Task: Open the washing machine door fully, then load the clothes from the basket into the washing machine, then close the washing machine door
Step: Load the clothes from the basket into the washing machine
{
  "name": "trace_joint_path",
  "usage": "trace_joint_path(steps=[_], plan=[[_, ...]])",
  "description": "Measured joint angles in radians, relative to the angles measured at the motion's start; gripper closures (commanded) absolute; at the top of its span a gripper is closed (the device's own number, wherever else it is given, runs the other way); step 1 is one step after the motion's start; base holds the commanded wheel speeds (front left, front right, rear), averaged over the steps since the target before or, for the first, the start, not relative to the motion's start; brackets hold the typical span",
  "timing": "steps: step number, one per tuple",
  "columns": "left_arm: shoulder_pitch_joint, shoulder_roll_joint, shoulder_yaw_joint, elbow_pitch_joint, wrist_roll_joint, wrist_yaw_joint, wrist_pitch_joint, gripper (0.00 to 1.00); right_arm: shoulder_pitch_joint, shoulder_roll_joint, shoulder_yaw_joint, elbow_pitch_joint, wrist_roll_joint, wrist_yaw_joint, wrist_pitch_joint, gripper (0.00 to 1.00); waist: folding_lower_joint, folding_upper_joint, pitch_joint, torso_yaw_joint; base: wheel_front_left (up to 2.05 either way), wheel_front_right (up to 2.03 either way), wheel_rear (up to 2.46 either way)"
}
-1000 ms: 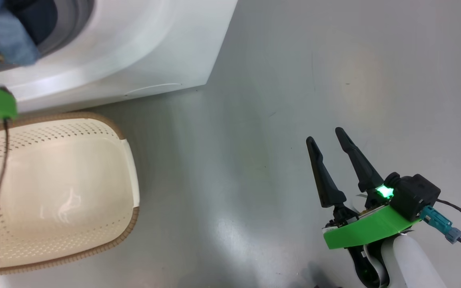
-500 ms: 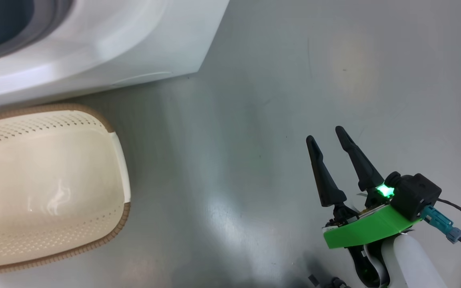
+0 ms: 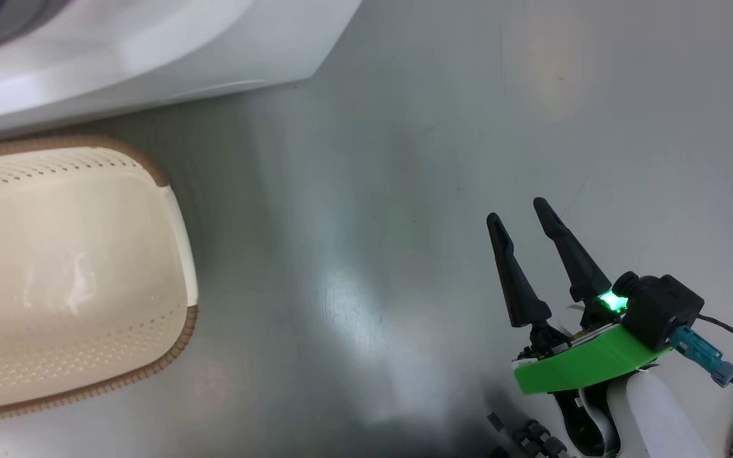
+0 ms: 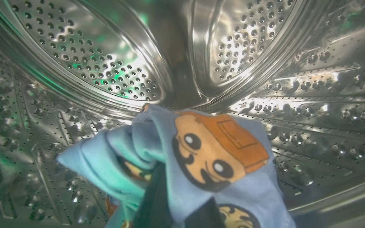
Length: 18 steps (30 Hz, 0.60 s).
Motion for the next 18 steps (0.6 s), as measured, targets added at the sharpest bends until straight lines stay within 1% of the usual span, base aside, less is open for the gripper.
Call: trace_joint_path(steps=[4,8,10,13,18], plan=[[-0.063,0.007,-0.021,0.040,0.019,-0.022,-0.060,1.00,-0.001,0.000,0.001,-0.010,0.000,0.000,0.000,0.00,0.0000,0.0000,0.032,0.001,0.00,0.00,0.00],[-0.124,0.023,-0.035,0.068,0.041,-0.031,-0.159,1.00,-0.003,0.000,0.005,-0.016,0.000,0.000,0.000,0.00,0.0000,0.0000,0.059,0.000,0.00,0.00,0.00],[-0.148,0.025,-0.042,0.090,0.045,-0.035,-0.180,1.00,-0.003,0.000,0.011,-0.016,0.000,0.000,0.000,0.00,0.0000,0.0000,0.067,0.000,0.00,0.00,0.00],[-0.172,0.018,-0.052,0.149,0.044,-0.051,-0.171,1.00,-0.004,0.000,0.017,-0.015,0.000,0.000,0.000,0.00,0.0000,0.0000,0.075,0.002,0.00,0.00,0.00],[-0.210,0.013,-0.061,0.241,0.024,-0.075,-0.114,1.00,-0.005,0.000,0.021,-0.012,0.000,0.000,0.000,0.00,0.0000,0.0000,0.076,0.005,0.00,0.00,0.00]])
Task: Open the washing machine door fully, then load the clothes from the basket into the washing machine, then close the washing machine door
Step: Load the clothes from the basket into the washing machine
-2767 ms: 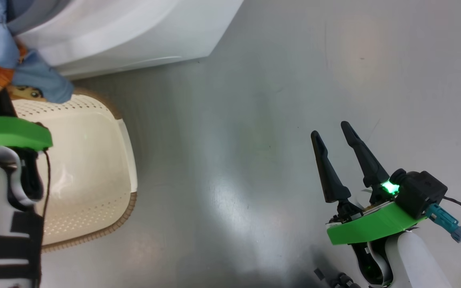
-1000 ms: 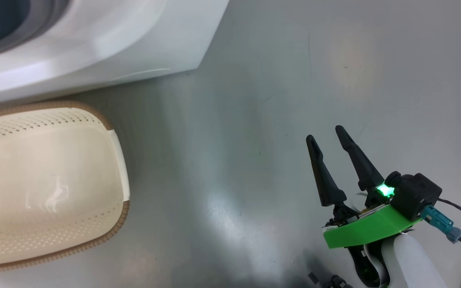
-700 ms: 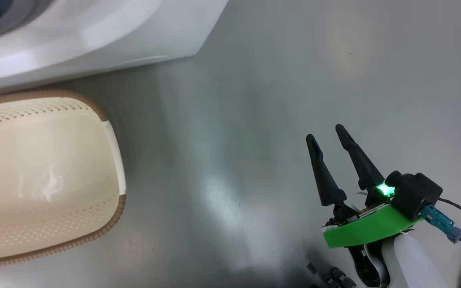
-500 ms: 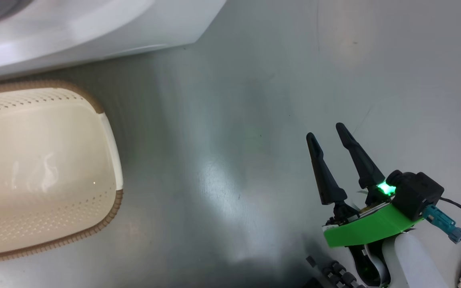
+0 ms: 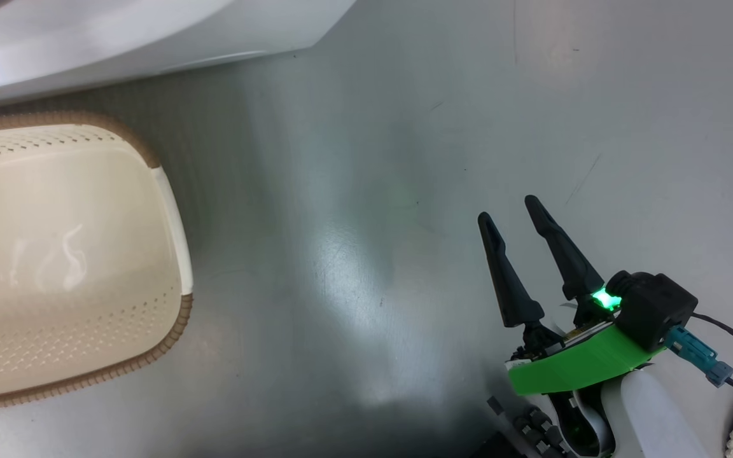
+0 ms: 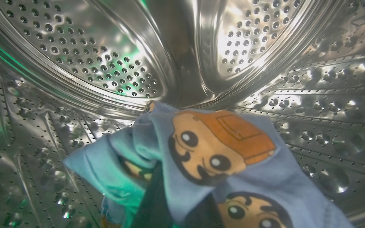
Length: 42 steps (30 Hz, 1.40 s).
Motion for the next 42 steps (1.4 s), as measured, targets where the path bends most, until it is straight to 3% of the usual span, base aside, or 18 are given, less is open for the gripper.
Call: trace_joint_path(steps=[8,9,10,11,25,42], plan=[[-0.022,-0.016,-0.027,0.060,-0.012,-0.018,-0.015,1.00,-0.001,0.000,0.002,0.003,0.000,0.000,0.000,0.00,-0.0001,0.0001,-0.006,0.006,0.00,0.00,0.00],[-0.023,-0.016,-0.027,0.062,-0.012,-0.018,-0.029,0.89,-0.001,0.000,0.002,0.003,0.000,0.000,0.000,0.00,0.0000,0.0000,-0.006,0.006,0.00,0.00,0.00],[-0.026,-0.016,-0.029,0.066,-0.011,-0.017,-0.041,0.18,-0.001,0.000,0.002,0.004,0.000,0.000,0.000,0.00,0.0000,0.0000,-0.006,0.006,0.00,0.00,0.00],[-0.029,-0.016,-0.032,0.072,-0.011,-0.016,-0.051,0.00,-0.001,0.000,0.001,0.005,0.000,0.000,0.000,0.00,0.0000,0.0000,-0.008,0.007,0.00,0.00,0.00],[-0.006,-0.066,-0.055,0.059,-0.010,0.011,-0.116,0.00,-0.017,-0.001,-0.035,0.006,0.000,0.000,0.000,0.00,0.0000,0.0000,-0.038,0.038,0.00,0.00,0.00],[0.307,-0.097,-0.027,-0.117,-0.053,0.056,-0.128,0.00,0.015,0.000,-0.045,0.026,-0.035,0.000,0.000,0.00,0.0000,0.0001,-0.193,0.066,0.00,0.00,0.00]])
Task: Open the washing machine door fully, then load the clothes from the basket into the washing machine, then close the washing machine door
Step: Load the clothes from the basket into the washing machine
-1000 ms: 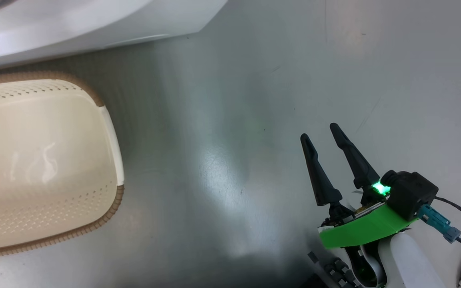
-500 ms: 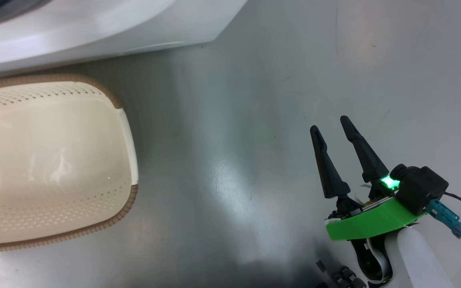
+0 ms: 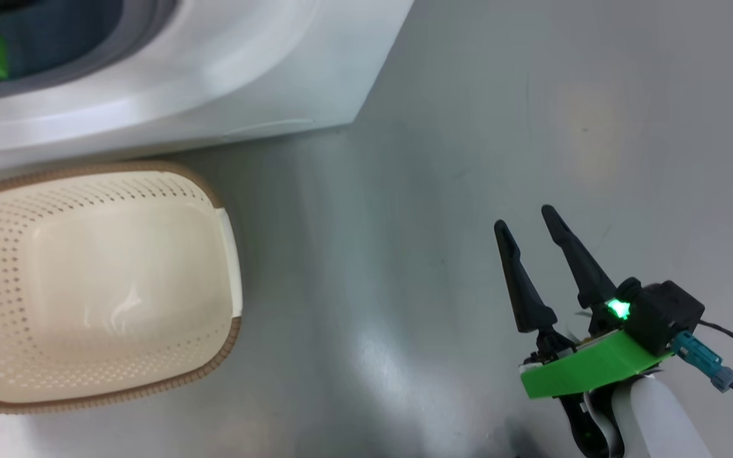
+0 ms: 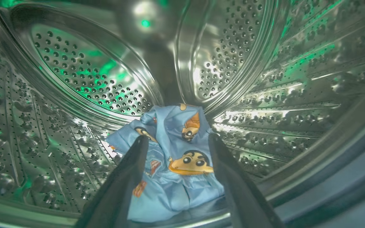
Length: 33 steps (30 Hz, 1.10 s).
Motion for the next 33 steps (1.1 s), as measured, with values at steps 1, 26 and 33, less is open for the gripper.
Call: trace_joint_path(steps=[1,26,33], plan=[[0.026,-0.001,0.002,-0.018,-0.003,0.001,0.000,0.00,0.007,0.000,-0.002,0.002,0.000,0.000,0.000,0.00,0.0000,0.0000,-0.013,0.001,0.00,0.00,0.00],[0.751,-0.012,0.107,-0.564,-0.057,0.159,0.018,0.00,0.158,0.001,0.001,0.046,-0.001,0.000,0.000,0.00,0.0000,0.0000,-0.345,-0.016,0.00,0.00,0.00],[0.971,-0.010,0.165,-0.707,-0.076,0.222,0.019,0.00,0.165,0.001,0.005,0.042,-0.009,0.000,0.000,0.00,0.0000,0.0000,-0.418,-0.035,0.00,0.00,0.00]])
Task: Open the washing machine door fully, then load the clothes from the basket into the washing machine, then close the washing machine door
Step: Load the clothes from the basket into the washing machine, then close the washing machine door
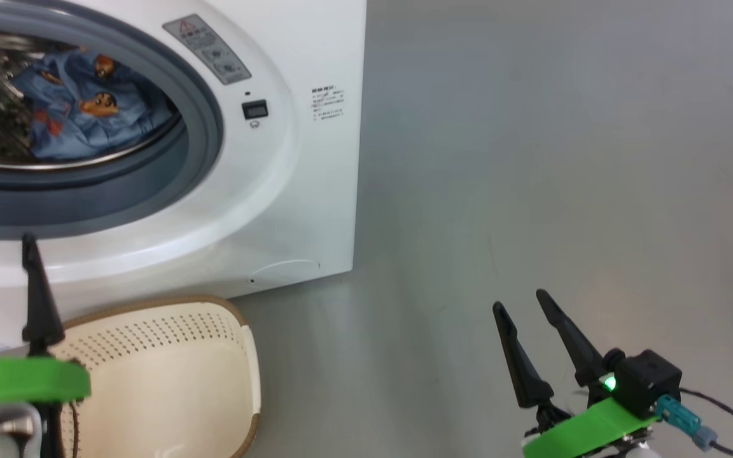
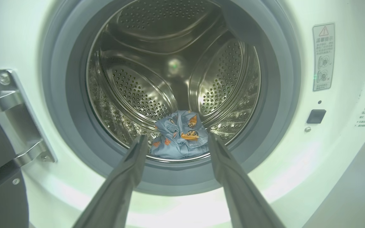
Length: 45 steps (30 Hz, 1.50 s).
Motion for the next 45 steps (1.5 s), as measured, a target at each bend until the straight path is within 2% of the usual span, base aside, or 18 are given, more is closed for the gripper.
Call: trace_joint_path(steps=[8,21,45], plan=[[0.191,-0.008,0.030,-0.101,-0.016,0.029,0.000,0.00,0.037,0.000,0.003,-0.001,-0.001,0.000,0.000,0.00,-0.0001,0.0000,-0.059,-0.004,0.00,0.00,0.00],[0.368,-0.061,0.033,-0.148,-0.025,0.044,-0.009,0.00,0.059,0.001,0.005,-0.002,-0.009,0.000,0.000,0.00,0.0000,0.0000,-0.105,0.003,0.00,0.00,0.00],[0.429,-0.081,0.020,-0.166,0.006,0.048,-0.010,0.00,0.076,0.001,-0.023,-0.013,-0.010,0.000,0.000,0.00,0.0000,0.0000,-0.118,0.023,0.00,0.00,0.00]])
